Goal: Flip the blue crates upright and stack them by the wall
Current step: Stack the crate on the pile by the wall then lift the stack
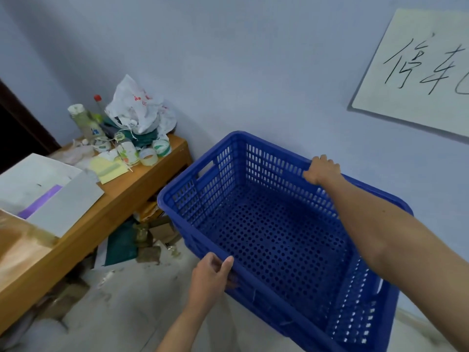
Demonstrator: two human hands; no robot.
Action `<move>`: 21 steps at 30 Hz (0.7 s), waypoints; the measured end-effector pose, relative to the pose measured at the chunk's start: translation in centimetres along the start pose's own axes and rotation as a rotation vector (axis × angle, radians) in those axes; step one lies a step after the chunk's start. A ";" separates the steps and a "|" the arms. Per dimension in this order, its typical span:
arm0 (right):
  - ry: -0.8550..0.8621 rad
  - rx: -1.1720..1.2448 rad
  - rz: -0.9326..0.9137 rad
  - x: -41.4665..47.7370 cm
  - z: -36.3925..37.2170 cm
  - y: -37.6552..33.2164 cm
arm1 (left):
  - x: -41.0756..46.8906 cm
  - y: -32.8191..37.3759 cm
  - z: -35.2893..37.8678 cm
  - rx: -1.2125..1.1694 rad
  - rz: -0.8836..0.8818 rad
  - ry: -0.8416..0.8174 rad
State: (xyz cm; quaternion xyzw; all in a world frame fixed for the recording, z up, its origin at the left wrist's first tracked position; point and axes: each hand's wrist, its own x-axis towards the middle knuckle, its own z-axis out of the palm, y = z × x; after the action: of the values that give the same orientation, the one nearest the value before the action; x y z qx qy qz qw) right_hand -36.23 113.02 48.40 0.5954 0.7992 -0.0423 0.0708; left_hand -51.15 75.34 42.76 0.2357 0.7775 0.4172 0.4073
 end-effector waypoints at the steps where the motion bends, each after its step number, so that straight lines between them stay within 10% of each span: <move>1: -0.002 -0.003 -0.011 0.0 0.1 0.2 | 0.3 0.2 -0.6 0.075 0.001 -0.008; 8: -0.112 0.114 -0.080 -3.5 1.1 -0.2 | 1.6 1.8 -3.3 0.736 0.214 0.248; 21: -0.471 0.452 -0.204 -26.0 5.1 -9.4 | 4.1 1.8 -5.6 1.074 0.741 0.219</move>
State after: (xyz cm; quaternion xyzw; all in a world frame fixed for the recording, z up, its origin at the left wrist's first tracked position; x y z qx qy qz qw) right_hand -37.58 84.98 47.45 0.4868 0.7868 -0.3616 0.1149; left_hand -58.00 76.68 44.27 0.6142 0.7818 0.1056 -0.0188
